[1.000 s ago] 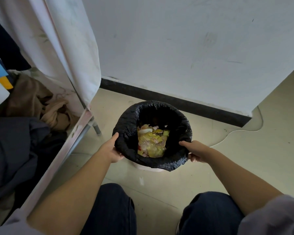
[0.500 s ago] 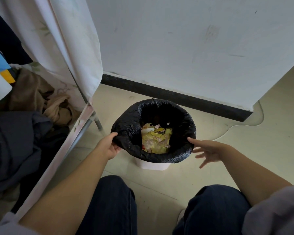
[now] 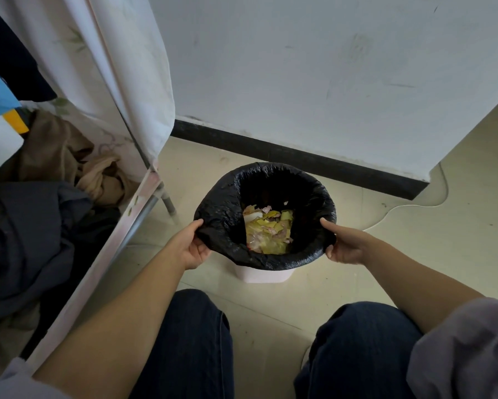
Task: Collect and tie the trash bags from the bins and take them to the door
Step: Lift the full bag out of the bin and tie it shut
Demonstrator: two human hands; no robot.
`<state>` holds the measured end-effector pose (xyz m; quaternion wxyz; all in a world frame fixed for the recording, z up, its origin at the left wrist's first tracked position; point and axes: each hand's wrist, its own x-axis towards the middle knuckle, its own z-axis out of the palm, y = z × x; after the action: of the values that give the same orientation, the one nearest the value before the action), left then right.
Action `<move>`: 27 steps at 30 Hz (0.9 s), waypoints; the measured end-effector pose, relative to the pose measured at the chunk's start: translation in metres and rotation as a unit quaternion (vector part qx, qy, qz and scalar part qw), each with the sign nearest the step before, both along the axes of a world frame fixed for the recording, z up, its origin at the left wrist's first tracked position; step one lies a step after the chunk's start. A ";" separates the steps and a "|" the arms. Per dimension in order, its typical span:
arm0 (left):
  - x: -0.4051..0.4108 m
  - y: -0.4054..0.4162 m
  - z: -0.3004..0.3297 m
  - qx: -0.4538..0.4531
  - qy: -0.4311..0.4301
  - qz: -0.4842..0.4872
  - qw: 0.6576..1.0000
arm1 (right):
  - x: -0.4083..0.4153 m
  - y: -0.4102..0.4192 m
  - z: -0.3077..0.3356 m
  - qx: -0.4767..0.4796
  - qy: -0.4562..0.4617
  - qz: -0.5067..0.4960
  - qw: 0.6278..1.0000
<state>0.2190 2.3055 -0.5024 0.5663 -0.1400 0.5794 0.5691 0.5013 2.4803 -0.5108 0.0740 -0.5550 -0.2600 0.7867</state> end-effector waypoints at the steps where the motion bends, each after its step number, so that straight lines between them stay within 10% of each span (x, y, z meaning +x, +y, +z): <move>1: 0.000 -0.001 -0.001 0.000 -0.002 0.002 1.000 | 0.001 0.001 -0.001 0.000 0.003 -0.009 1.000; 11: -0.002 -0.008 -0.005 0.027 -0.039 0.019 0.999 | 0.020 0.003 -0.006 -0.058 0.024 -0.121 0.991; 27: -0.002 -0.003 0.005 -0.001 0.003 -0.097 0.995 | 0.020 0.014 -0.011 -0.009 -0.083 -0.032 0.996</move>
<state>0.2167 2.3022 -0.4969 0.6166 -0.0823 0.5928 0.5115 0.5214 2.4939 -0.5220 0.0725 -0.6268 -0.2406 0.7376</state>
